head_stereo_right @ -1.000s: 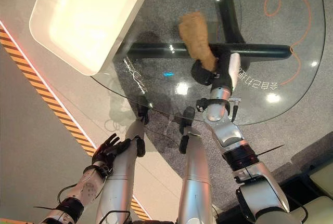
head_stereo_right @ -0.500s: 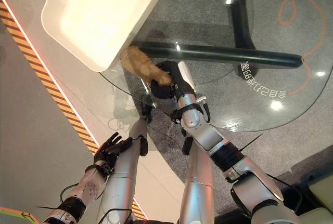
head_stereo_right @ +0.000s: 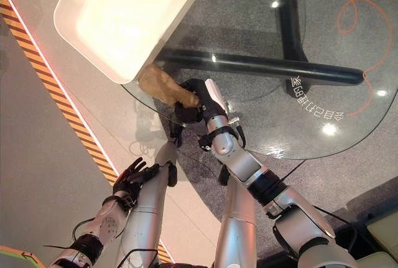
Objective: Wipe the table with a cloth and put it in the basket.
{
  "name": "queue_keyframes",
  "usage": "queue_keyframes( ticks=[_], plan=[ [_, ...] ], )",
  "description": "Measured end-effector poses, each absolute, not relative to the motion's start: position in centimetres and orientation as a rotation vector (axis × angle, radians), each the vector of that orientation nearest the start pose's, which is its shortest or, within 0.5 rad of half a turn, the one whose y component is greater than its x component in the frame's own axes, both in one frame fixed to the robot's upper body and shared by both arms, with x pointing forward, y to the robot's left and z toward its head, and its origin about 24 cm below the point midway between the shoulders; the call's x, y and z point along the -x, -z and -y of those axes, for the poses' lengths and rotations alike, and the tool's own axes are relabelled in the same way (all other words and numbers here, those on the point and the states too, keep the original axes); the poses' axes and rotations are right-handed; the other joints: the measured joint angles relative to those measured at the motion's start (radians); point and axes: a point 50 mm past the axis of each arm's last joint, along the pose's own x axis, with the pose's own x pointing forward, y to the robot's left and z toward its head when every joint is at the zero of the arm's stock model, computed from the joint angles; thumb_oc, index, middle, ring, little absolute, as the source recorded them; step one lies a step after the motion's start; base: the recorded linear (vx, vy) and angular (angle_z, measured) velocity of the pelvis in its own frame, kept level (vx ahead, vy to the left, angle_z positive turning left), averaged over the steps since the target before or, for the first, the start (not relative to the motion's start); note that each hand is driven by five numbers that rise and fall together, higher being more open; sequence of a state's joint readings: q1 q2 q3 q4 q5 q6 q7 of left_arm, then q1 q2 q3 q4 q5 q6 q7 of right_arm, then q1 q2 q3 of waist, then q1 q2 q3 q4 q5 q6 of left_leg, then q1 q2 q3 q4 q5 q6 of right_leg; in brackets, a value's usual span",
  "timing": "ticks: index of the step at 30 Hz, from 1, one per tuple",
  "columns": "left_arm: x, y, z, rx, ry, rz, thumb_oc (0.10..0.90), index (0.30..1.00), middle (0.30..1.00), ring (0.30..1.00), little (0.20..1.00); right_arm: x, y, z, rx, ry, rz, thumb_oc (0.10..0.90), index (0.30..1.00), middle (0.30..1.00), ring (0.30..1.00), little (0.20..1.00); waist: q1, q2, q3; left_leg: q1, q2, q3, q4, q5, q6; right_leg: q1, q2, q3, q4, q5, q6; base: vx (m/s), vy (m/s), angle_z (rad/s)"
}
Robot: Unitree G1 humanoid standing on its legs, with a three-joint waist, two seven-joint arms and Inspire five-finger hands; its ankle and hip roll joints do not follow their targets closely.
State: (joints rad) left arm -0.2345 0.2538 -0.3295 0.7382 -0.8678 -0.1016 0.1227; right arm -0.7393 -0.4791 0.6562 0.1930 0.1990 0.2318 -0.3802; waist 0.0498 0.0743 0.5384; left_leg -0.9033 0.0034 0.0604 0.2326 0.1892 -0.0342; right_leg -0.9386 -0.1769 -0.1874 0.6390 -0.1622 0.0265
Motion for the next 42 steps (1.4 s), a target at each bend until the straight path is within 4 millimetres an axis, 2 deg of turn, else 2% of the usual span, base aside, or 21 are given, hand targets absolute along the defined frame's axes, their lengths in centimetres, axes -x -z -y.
queue_keyframes(
  ticks=[7, 14, 20, 26, 30, 35, 36, 39, 42],
  plan=[
    [-26.0, 6.1, -17.3, 0.411, -0.146, -0.503, 0.800, 0.900, 0.900, 0.900, 0.900, -34.6, -14.3, 10.2, 0.585, -0.143, 0.207, 0.100, 0.300, 0.300, 0.300, 0.200, -0.003, 0.000, 0.000, 0.018, 0.001, -0.001, -0.004, 0.003, -0.001, 0.017, 0.000, -0.001, 0.000, 0.001, -0.001, -0.05, -0.024, 0.00],
    [-26.2, 5.8, -17.3, 0.455, -0.160, -0.461, 0.800, 0.900, 0.900, 0.900, 0.900, -34.2, -12.8, 11.4, 0.587, -0.123, 0.152, 0.100, 0.300, 0.300, 0.300, 0.200, -0.010, -0.001, 0.000, 0.084, 0.001, -0.006, -0.022, 0.000, 0.003, 0.086, 0.002, -0.005, -0.015, 0.001, -0.001, -0.05, -0.038, 0.01],
    [-26.8, 4.7, -17.3, 0.490, -0.131, -0.393, 0.800, 0.900, 0.900, 0.900, 0.900, -34.1, -12.6, 12.0, 0.553, -0.123, 0.131, 0.100, 0.300, 0.300, 0.300, 0.200, -0.026, -0.005, 0.000, 0.100, 0.011, -0.005, -0.043, -0.001, 0.004, 0.115, 0.005, -0.031, -0.046, 0.009, -0.003, -0.08, -0.041, 0.06],
    [-26.8, 4.4, -17.5, 0.570, -0.133, -0.377, 0.800, 0.900, 0.900, 0.900, 0.900, -33.6, -11.7, 13.0, 0.526, -0.139, 0.097, 0.100, 0.300, 0.300, 0.300, 0.200, -0.024, -0.007, 0.001, 0.169, 0.003, -0.005, -0.079, 0.027, 0.007, 0.172, 0.000, -0.031, -0.049, 0.001, 0.003, -0.04, -0.030, 0.04],
    [-26.0, 4.4, -18.1, 0.667, -0.121, -0.347, 0.800, 0.900, 0.900, 0.900, 0.900, -32.6, -11.3, 13.3, 0.514, -0.189, 0.094, 0.100, 0.300, 0.300, 0.300, 0.200, -0.024, -0.009, 0.001, 0.241, 0.005, -0.006, -0.099, 0.023, 0.006, 0.240, 0.002, -0.039, -0.060, -0.005, 0.002, -0.01, -0.013, 0.01],
    [-25.8, 3.3, -17.7, 0.745, -0.044, -0.293, 0.800, 0.900, 0.900, 0.900, 0.900, -31.9, -11.5, 14.0, 0.465, -0.194, 0.128, 0.100, 0.300, 0.300, 0.300, 0.200, -0.026, -0.011, 0.001, 0.254, 0.008, -0.004, -0.062, -0.020, 0.009, 0.278, -0.002, -0.050, -0.083, -0.009, -0.006, 0.01, -0.033, 0.03],
    [-25.7, 3.0, -17.4, 0.766, -0.023, -0.289, 0.800, 0.900, 0.900, 0.900, 0.900, -31.6, -11.2, 14.3, 0.455, -0.198, 0.115, 0.100, 0.300, 0.300, 0.300, 0.200, -0.026, -0.011, 0.001, 0.256, 0.012, -0.004, -0.048, -0.022, 0.012, 0.293, 0.004, -0.050, -0.079, -0.019, 0.009, 0.02, -0.016, 0.03],
    [-25.9, 1.5, -16.7, 0.791, 0.051, -0.236, 0.800, 0.900, 0.900, 0.900, 0.900, -31.0, -11.2, 14.9, 0.419, -0.220, 0.112, 0.100, 0.300, 0.300, 0.300, 0.200, -0.024, -0.013, 0.001, 0.261, 0.005, -0.004, -0.057, -0.020, 0.013, 0.299, 0.002, -0.051, -0.085, -0.010, 0.009, 0.02, -0.007, 0.06],
    [-26.0, 0.6, -16.9, 0.836, 0.084, -0.201, 0.800, 0.900, 0.900, 0.900, 0.900, -30.7, -11.2, 14.4, 0.373, -0.297, 0.111, 0.100, 0.300, 0.300, 0.300, 0.200, -0.025, -0.015, 0.002, 0.265, 0.005, -0.003, -0.060, -0.010, 0.016, 0.301, 0.001, -0.051, -0.082, -0.013, 0.012, 0.01, 0.001, 0.01]
  ],
)
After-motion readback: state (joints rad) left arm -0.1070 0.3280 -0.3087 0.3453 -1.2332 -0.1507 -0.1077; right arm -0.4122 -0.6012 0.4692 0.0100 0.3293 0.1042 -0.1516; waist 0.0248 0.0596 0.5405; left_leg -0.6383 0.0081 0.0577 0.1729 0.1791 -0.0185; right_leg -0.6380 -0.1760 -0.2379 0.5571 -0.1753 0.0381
